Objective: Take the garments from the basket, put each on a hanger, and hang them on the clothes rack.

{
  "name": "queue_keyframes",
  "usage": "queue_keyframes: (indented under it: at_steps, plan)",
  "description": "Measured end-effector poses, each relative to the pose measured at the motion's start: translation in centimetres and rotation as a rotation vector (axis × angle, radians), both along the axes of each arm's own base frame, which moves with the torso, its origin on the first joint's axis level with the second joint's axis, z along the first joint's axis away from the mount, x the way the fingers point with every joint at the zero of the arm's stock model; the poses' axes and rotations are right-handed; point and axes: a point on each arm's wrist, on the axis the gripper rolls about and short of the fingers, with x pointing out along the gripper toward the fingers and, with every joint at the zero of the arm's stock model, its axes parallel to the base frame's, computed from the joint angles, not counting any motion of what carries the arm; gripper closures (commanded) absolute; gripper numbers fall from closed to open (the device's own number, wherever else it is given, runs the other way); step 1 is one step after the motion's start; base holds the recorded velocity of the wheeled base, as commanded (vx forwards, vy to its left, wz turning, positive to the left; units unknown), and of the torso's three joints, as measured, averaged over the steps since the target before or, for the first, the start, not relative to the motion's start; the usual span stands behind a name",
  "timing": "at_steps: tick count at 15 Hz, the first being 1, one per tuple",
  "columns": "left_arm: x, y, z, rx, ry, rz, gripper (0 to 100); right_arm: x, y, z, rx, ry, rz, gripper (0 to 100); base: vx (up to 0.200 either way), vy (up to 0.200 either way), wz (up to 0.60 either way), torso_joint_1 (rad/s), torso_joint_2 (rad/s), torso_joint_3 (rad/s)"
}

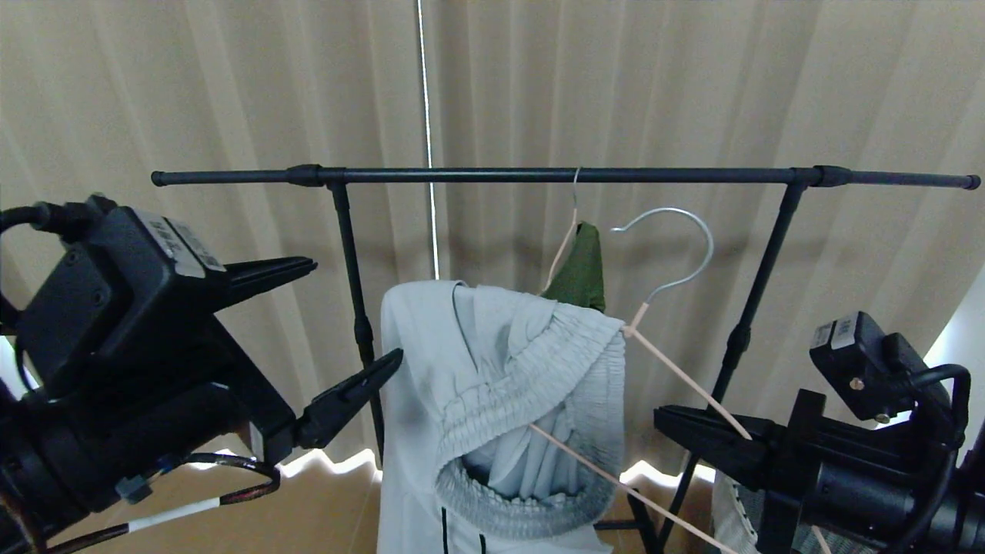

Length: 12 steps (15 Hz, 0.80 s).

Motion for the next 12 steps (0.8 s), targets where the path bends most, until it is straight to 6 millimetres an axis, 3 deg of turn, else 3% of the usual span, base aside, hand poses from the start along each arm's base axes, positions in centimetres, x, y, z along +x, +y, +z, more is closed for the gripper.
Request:
queue_keyframes:
  at_steps: [7,12]
  plan:
    - [2.1,-2.3,-0.6,0.120,-0.048,-0.267,0,-1.0,-0.7,0.1,-0.045,0.030,0.118,100,0.000,0.000,0.00,0.000,0.00,0.000]
    - [3.5,-3.6,-1.6,0.159,-0.023,-0.324,0,-0.7,-0.1,0.1,-0.054,0.019,0.203,100,0.000,0.000,0.00,0.000,0.00,0.000]
